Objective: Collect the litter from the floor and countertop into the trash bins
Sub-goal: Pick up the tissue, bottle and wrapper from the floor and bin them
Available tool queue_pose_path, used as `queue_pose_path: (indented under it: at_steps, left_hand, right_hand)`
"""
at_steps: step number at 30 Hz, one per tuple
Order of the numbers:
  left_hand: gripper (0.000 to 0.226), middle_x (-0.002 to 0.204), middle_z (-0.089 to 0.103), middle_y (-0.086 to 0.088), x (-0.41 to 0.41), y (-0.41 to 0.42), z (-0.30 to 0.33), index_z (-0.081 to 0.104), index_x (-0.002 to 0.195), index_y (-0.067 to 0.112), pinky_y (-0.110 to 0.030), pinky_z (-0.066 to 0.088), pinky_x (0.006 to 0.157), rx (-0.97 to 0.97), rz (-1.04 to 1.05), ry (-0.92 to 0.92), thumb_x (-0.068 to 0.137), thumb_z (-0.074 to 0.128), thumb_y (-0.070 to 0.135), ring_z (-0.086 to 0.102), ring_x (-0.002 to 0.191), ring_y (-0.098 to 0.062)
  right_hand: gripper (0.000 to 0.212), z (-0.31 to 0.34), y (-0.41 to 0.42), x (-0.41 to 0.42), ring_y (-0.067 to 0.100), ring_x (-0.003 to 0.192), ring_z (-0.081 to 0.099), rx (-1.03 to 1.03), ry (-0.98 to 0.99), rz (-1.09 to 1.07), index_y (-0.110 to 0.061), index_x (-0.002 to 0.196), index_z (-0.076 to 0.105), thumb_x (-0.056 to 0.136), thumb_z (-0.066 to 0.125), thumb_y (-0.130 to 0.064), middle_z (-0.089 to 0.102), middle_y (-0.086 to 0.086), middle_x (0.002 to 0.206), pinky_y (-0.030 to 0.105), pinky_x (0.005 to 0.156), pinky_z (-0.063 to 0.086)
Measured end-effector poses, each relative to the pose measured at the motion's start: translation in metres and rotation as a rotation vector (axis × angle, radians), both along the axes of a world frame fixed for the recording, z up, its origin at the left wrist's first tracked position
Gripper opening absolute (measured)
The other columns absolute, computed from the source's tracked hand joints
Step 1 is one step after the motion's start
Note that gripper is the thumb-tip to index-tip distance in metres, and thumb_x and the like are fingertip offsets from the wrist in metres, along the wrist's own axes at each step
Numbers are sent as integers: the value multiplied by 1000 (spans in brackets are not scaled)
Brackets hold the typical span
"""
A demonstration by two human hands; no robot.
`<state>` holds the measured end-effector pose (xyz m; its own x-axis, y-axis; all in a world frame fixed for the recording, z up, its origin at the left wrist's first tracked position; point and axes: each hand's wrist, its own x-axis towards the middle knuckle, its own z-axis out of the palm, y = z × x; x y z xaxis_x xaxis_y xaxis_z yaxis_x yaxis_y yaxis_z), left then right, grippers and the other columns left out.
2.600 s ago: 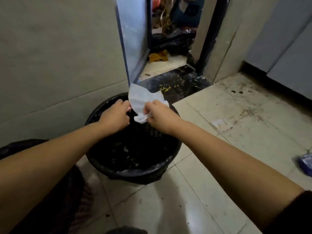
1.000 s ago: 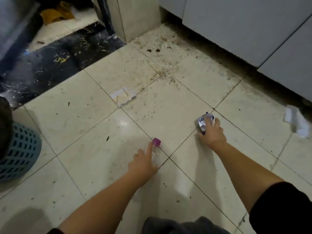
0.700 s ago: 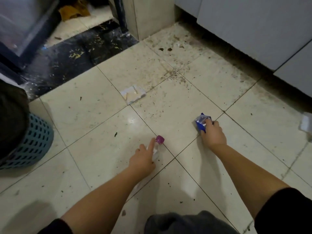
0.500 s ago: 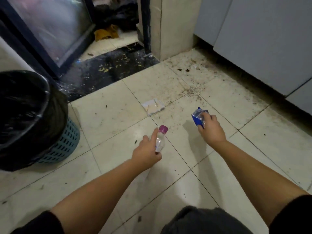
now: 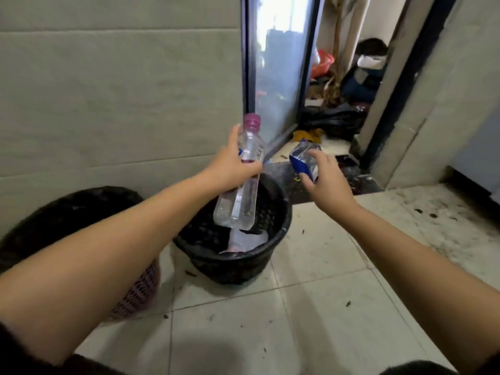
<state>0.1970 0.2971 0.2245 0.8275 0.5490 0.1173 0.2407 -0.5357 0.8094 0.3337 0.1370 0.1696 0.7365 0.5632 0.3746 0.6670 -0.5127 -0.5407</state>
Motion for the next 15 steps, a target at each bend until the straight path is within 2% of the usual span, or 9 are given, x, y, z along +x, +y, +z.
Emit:
queue_pose_path:
  at_steps: [2, 3, 5, 8, 9, 11, 13, 14, 15]
  left_hand:
    - [87, 87, 62, 1, -29, 41, 12, 9, 150, 23, -9, 46, 52, -14, 38, -27, 82, 62, 13, 58, 54, -2]
    - [87, 81, 58, 5, -45, 58, 14, 7, 150, 24, -7, 41, 40, -19, 56, -18, 83, 61, 13, 55, 43, 2]
    - [88, 81, 55, 5, -74, 87, 12, 6, 150, 26, -10, 38, 33, -15, 102, 10, 82, 62, 13, 53, 39, -1]
    - [88, 93, 59, -2, -112, 121, -4, 8, 150, 26, -18, 42, 39, -52, 165, 25, 83, 63, 14, 52, 53, -11]
    - [87, 89, 58, 1, -125, 130, -11, 8, 149, 28, -15, 41, 37, -63, 179, 29, 83, 63, 15, 51, 51, -11]
    - [87, 85, 56, 5, -148, 146, -23, 9, 148, 30, -11, 44, 39, -65, 190, 30, 82, 64, 15, 55, 54, -11]
    - [90, 95, 60, 2, -171, 163, -31, 9, 148, 34, -18, 53, 61, -68, 179, 33, 81, 66, 17, 64, 70, -14]
    - [90, 101, 61, 2, -183, 171, -34, 9, 148, 35, -20, 53, 69, -59, 180, 47, 80, 66, 18, 66, 76, -11]
    - [92, 103, 60, 5, -194, 181, -36, 8, 148, 36, -15, 52, 71, -43, 188, 67, 80, 67, 20, 65, 75, -2]
  right_hand:
    - [49, -1, 47, -25, 33, 110, 56, -58, -15, 85, -21, 132, 40, 87, 60, -26, 46, 11, 133, 40, 85, 49]
    - [50, -7, 67, -37, 33, 111, 55, -116, -24, 126, -19, 133, 39, 88, 59, -26, 45, 12, 134, 41, 85, 50]
    - [51, -26, 99, -57, 36, 112, 54, -258, -24, 192, -17, 135, 37, 89, 57, -27, 45, 14, 133, 43, 82, 52]
    - [51, -58, 129, -80, 39, 105, 55, -453, 65, 198, -16, 136, 33, 91, 55, -29, 43, 18, 132, 41, 72, 50]
    - [54, -68, 135, -86, 40, 107, 54, -520, 129, 197, -17, 138, 30, 92, 54, -29, 40, 19, 134, 40, 74, 48]
    - [64, -82, 146, -95, 43, 120, 45, -719, 260, 234, -20, 144, 24, 91, 56, -34, 31, 20, 143, 44, 92, 44]
    - [61, -81, 160, -106, 44, 128, 36, -928, 286, 266, -20, 143, 29, 91, 55, -38, 24, 20, 147, 45, 104, 36]
    - [54, -75, 168, -113, 44, 127, 36, -953, 262, 269, -19, 138, 36, 91, 54, -37, 26, 20, 146, 45, 104, 37]
    - [45, -66, 178, -121, 42, 126, 38, -898, 217, 274, -17, 132, 43, 92, 52, -35, 31, 20, 144, 45, 103, 40]
